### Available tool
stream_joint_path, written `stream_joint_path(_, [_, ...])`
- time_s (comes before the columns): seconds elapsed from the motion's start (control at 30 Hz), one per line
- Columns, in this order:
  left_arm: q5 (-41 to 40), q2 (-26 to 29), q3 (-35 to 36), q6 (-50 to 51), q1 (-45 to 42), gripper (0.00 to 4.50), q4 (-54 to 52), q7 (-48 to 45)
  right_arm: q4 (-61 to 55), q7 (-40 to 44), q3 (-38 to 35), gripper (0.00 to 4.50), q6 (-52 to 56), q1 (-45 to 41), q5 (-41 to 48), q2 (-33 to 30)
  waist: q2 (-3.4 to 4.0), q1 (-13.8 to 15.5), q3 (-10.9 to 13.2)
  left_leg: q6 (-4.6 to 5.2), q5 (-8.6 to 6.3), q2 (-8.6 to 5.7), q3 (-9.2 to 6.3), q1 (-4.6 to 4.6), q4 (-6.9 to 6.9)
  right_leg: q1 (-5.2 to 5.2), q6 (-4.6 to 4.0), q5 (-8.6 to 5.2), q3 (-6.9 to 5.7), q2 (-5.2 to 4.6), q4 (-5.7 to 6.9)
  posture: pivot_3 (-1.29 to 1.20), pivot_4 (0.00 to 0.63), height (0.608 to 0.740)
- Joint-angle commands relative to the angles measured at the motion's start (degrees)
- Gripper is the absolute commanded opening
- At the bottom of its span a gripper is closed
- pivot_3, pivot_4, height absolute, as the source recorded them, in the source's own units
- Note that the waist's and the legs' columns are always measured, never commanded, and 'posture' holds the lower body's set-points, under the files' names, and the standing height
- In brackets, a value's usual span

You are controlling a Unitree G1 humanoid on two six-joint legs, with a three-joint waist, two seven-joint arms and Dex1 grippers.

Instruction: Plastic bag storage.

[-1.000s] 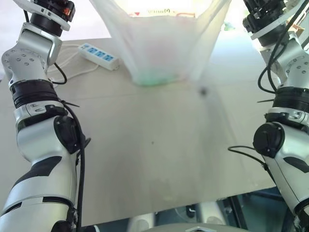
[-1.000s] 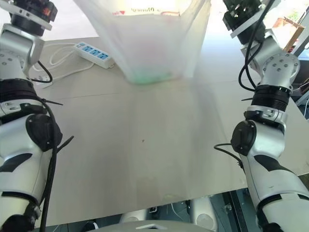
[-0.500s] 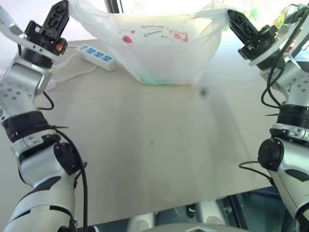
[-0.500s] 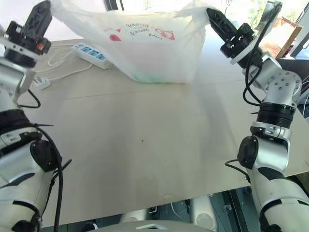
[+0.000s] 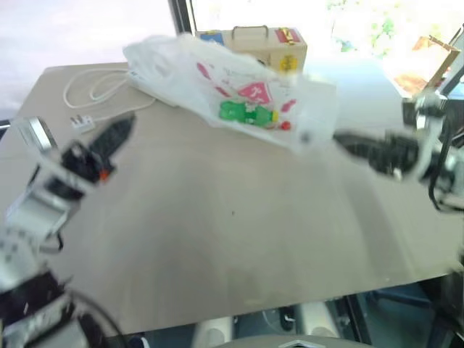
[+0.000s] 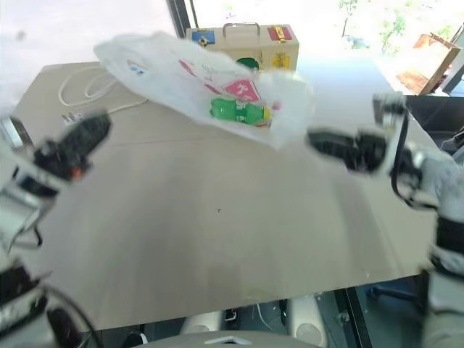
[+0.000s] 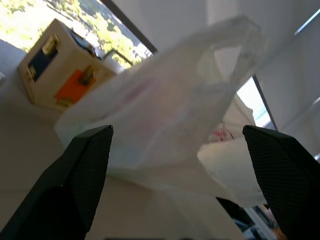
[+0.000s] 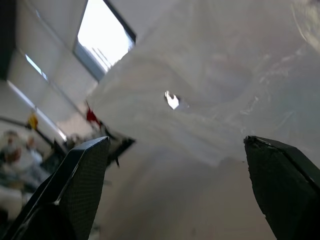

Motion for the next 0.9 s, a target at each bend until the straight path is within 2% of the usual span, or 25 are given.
stream_joint_path(0.03, [6.2, 0.4, -1.7, -2.4, 11.7, 4.5, -6.7, -5.9, -2.2, 3.9, 4.7, 4.45, -9.4, 7.6, -10.2, -3.8, 0.0, 0.0, 0.0, 0.01, 0.0, -0.01, 0.01, -0.08, 0.12, -0.06, 0.02, 0.01, 0.0, 0.0, 0.03, 0.0, 0.15, 0.74])
stream_joint_path(0.13, [20.0, 0.8, -9.2, -11.4, 23.0, 4.5, -9.2, -12.5, 2.6, 5.0, 7.7, 4.45, -20.2, 13.0, -19.6, -4.5, 0.05, 0.1, 0.0, 0.24, -0.13, -0.16, 0.1, 0.13, 0.28, 0.07, -0.14, -0.08, 0.06, 0.06, 0.08, 0.0, 0.15, 0.74])
stream_joint_path(0.17, [24.1, 0.2, -11.1, -14.9, 25.3, 4.5, -9.1, -13.1, 5.1, 3.3, 7.4, 4.45, -26.2, 13.9, -23.1, -2.7, 0.05, 0.1, 0.0, 0.28, -0.15, -0.18, 0.17, 0.44, 0.28, 0.31, -0.23, -0.13, 0.1, 0.05, 0.07, 0.0, 0.15, 0.74])
stream_joint_path(0.23, [30.0, -1.8, -13.4, -21.5, 27.6, 4.5, -8.6, -13.4, 9.5, -0.5, 5.5, 4.45, -36.3, 14.4, -27.8, 1.5, -0.01, 0.2, -0.1, 0.01, -0.31, -0.08, 0.17, 0.96, 0.3, 0.74, -0.09, -0.24, 0.1, 0.02, 0.03, 0.0, 0.15, 0.74])
stream_joint_path(0.33, [40.1, -4.8, -16.3, -32.2, 28.4, 4.5, -10.7, -10.4, 13.2, 0.4, 4.0, 4.45, -50.8, 15.9, -32.9, 4.7, 0.42, 0.2, -0.3, -0.02, -0.33, 0.01, 0.06, 0.96, 0.29, 0.72, -0.3, -0.04, 0.04, -0.09, 0.04, 0.0, 0.15, 0.74])
stream_joint_path(0.43, [43.5, -8.1, -17.6, -37.6, 29.0, 4.5, -13.5, -9.0, 16.9, 2.1, 4.0, 4.45, -58.4, 16.0, -35.7, 5.1, 0.62, 0.2, -0.5, 0.11, -0.25, -0.01, 0.07, 0.88, 0.29, 0.71, -0.42, 0.04, 0.1, 0.02, 0.07, 0.0, 0.15, 0.74])
stream_joint_path(0.57, [49.7, -9.4, -20.0, -45.2, 31.3, 4.5, -15.2, -9.8, 23.1, 2.5, 2.6, 4.45, -68.4, 14.8, -37.6, 6.2, 0.56, 0.2, -0.5, 0.3, -0.15, -0.02, 0.07, 0.82, 0.32, 0.69, -0.55, 0.07, 0.18, 0.27, 0.0, 0.0, 0.15, 0.74])
stream_joint_path(0.9, [51.8, -10.1, -20.6, -52.1, 34.4, 4.5, -14.1, -12.4, 28.9, 7.4, 1.5, 4.45, -72.9, 13.7, -36.3, 5.6, 0.56, 0.1, -0.5, 0.35, -0.18, -0.02, 0.21, 0.86, 0.29, 0.67, -0.47, 0.02, 0.33, 0.27, -0.04, 0.0, 0.15, 0.74])
